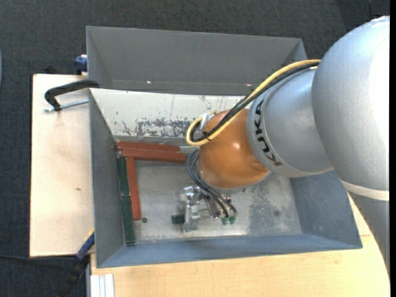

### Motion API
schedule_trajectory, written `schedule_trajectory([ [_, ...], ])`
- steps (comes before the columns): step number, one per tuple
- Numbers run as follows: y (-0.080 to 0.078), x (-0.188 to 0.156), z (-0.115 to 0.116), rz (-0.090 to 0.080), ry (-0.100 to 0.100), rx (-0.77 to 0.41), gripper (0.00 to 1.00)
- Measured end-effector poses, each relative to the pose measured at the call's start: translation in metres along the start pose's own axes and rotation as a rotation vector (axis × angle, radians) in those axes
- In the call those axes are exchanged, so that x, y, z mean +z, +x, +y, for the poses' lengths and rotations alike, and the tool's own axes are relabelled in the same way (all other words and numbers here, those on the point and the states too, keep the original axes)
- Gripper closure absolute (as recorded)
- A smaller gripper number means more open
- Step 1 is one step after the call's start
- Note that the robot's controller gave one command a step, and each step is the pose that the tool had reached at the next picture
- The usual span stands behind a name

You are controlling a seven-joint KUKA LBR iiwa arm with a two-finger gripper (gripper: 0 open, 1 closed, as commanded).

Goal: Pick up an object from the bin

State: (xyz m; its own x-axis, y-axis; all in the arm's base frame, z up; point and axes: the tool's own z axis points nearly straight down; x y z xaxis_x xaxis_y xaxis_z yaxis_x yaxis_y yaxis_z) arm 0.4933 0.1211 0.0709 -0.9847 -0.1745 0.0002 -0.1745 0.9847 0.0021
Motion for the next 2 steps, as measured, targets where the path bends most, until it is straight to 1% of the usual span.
schedule_trajectory([
  [1, 0.0, 0.0, 0.0, 0.0, 0.0, 0.001, 1.0],
  [2, -0.009, -0.125, -0.021, -0.005, 0.001, -0.034, 1.0],
])
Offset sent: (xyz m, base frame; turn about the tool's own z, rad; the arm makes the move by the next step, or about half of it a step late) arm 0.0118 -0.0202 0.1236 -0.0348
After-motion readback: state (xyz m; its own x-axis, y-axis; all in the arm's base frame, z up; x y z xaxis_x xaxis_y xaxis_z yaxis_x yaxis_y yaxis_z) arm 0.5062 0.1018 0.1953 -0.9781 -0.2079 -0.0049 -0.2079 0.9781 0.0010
